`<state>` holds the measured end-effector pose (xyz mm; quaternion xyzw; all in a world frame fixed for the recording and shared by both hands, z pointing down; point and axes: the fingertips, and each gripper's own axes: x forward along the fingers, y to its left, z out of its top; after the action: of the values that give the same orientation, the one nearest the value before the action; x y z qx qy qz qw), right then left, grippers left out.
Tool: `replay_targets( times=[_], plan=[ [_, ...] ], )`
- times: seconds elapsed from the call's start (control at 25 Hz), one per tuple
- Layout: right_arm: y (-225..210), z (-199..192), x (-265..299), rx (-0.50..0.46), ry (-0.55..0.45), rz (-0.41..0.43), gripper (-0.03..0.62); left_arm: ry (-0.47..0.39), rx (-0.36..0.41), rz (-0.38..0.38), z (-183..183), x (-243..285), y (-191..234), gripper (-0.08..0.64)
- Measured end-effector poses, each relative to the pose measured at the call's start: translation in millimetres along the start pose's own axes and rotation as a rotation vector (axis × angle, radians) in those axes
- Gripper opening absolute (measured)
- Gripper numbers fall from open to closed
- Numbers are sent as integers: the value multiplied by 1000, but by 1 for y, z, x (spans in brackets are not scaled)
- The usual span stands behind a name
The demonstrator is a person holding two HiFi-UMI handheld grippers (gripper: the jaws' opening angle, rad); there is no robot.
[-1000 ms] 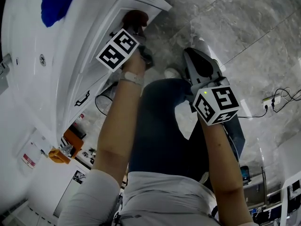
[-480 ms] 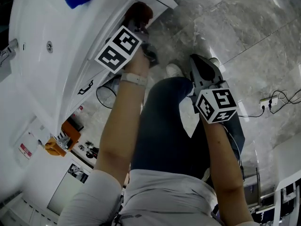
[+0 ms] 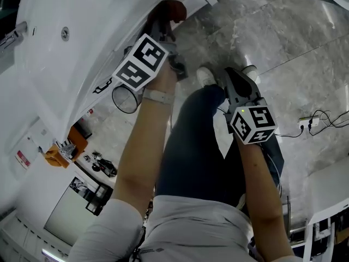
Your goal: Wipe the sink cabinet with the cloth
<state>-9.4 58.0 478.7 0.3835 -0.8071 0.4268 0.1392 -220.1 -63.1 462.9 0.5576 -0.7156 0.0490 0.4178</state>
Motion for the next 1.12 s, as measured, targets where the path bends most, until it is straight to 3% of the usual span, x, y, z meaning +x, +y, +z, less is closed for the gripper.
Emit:
replay_targets(
  times=[0.36,0.64,0.76,0.92,1.12],
  plan=[
    [15,-11,10,-27,44,32,38,-28,-25,113,0,-31,57,64],
    [23,-14,19,-57,61,47,38,-68,-46,258,-6,-57,120,64],
    [24,-20,20,-61,74,48,38,-66,-39,275,-11,-59,132,63],
    [27,-22,24,-67,72,57,38,-36,-94,299,-24,-50,147,64],
    [20,-20,30,-67,55,51,38,14,-72,289,-40,-30,156,63]
  ],
)
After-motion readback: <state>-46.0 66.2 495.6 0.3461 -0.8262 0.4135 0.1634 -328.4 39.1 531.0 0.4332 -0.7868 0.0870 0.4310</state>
